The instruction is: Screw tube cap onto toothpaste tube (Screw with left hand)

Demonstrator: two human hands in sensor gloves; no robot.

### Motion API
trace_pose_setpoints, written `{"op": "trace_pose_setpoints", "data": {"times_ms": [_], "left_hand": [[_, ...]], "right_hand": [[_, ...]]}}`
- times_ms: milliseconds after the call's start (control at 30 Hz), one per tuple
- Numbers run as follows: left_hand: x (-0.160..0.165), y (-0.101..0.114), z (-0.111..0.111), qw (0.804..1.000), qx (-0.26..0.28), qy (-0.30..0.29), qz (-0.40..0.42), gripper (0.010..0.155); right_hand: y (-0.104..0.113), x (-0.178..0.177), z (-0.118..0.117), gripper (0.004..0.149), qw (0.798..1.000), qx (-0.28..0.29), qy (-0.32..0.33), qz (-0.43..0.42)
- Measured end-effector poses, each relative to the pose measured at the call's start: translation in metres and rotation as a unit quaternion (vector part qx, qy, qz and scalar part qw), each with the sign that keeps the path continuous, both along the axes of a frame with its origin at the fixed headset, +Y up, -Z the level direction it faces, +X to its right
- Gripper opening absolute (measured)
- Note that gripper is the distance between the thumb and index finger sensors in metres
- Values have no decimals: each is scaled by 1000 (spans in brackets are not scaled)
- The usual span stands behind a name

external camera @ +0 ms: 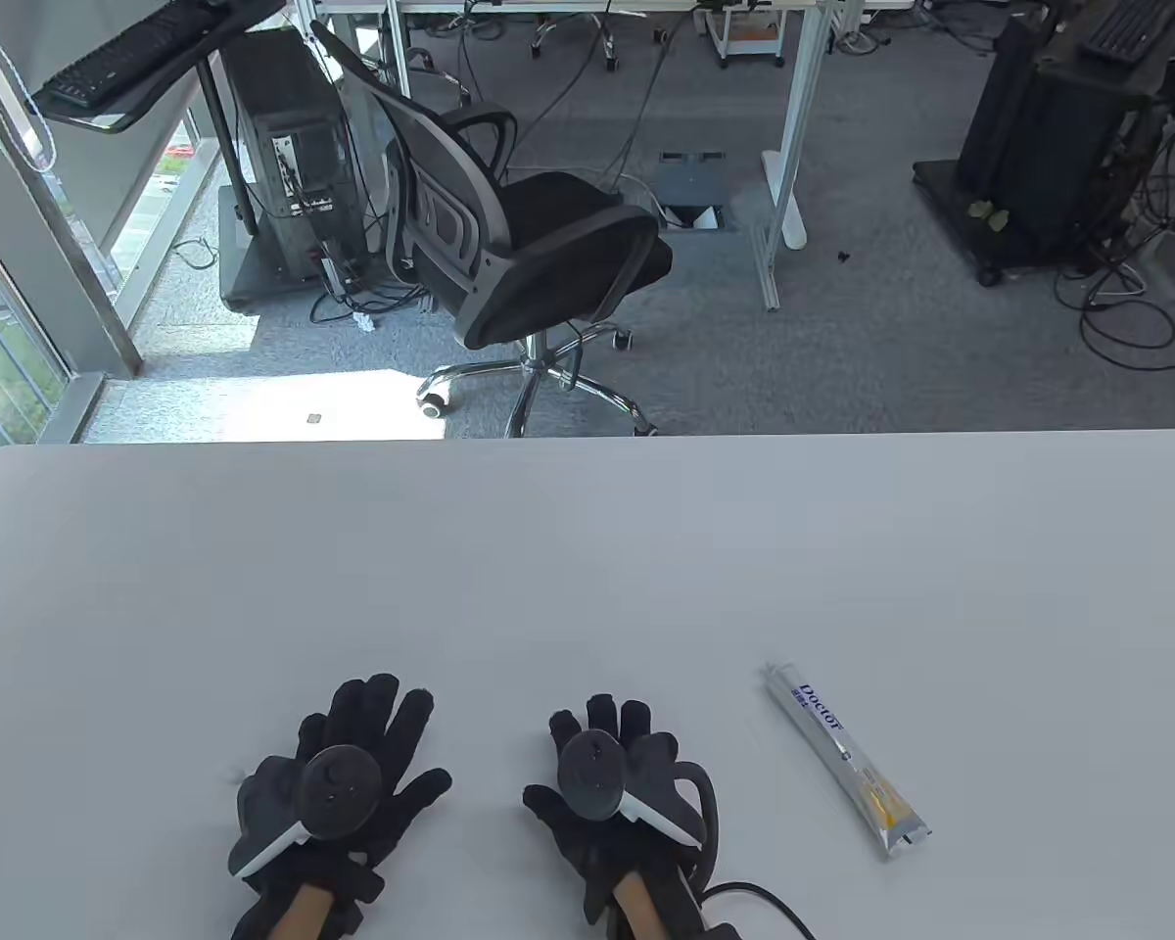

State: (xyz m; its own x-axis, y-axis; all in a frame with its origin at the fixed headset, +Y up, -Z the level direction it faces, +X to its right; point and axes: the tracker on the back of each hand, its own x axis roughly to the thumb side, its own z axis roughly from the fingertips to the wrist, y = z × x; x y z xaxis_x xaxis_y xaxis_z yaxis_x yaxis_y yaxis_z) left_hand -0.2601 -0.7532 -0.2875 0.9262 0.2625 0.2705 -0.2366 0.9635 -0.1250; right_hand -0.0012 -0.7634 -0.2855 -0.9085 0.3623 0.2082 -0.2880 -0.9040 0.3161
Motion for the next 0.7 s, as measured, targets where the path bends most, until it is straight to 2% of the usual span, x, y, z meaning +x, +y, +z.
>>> {"op": "trace_pose_setpoints", "data": {"times_ms": [433, 500, 600, 700], "left_hand": [[-1, 1, 4, 1000, 1, -3, 11, 78], [-1, 3, 6, 1000, -1, -3, 13, 77], [0, 7, 8, 1000, 7, -5, 23, 77], [2, 11, 9, 999, 11, -12, 31, 76]], "right_hand": [[-2, -2, 2, 74, 999, -28, 15, -7], [13, 7, 2, 73, 999, -14, 7, -42], [42, 35, 4, 71, 991, 51, -42, -120], [63, 71, -1, 70, 983, 88, -103, -120]]}}
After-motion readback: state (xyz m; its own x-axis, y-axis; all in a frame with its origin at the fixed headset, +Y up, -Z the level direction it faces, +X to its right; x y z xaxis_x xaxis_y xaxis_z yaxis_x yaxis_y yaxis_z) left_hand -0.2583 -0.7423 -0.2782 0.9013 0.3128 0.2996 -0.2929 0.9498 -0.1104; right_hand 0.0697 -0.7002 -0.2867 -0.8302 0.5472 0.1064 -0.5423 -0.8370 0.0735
